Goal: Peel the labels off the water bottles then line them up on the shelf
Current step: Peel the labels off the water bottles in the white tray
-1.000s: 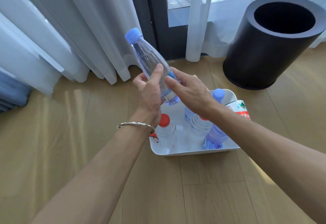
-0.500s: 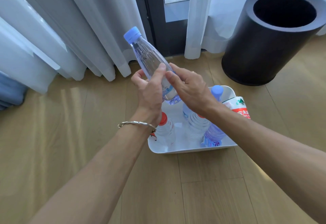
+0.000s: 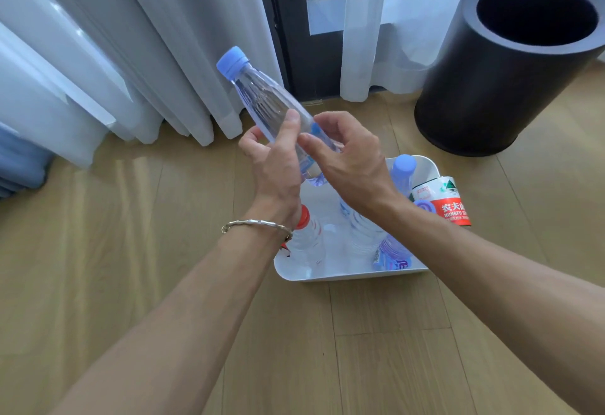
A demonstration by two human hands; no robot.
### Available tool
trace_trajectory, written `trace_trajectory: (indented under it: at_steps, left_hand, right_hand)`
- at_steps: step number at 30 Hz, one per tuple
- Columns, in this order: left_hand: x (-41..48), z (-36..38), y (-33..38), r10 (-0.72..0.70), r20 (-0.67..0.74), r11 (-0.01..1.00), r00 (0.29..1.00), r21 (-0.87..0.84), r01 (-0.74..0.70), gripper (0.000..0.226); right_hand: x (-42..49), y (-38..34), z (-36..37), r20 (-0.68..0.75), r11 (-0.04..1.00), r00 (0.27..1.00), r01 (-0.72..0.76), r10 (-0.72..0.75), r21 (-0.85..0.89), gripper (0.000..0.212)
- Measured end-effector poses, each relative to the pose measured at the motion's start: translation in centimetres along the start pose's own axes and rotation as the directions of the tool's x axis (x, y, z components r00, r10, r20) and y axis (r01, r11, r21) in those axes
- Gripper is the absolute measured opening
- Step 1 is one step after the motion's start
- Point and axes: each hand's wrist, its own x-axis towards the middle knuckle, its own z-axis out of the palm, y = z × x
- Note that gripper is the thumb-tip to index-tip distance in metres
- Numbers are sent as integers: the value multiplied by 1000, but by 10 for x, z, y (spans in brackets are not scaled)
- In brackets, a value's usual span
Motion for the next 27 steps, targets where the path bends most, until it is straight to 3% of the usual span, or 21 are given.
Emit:
trace_trajectory:
  at_steps: [3, 9, 18, 27]
  left_hand:
    - [-1, 0, 0, 25, -17, 1000, 1000, -3, -25, 40]
    - [-1, -8, -2, 57, -24, 998, 998, 5, -57, 36]
    - [-3, -16, -1, 77, 9, 996, 997, 40, -77, 33]
    - [1, -23, 1, 77, -12, 989, 997, 131, -74, 42]
  right_hand:
    - [0, -1, 4, -41, 993, 999, -6, 11, 117, 16]
    - [1, -6, 7, 58, 964, 992, -123, 113, 235, 19]
    - [-4, -6, 3, -10, 988, 993, -116, 117, 100, 25]
    - [-6, -8, 3, 12, 981, 990, -140, 140, 134, 22]
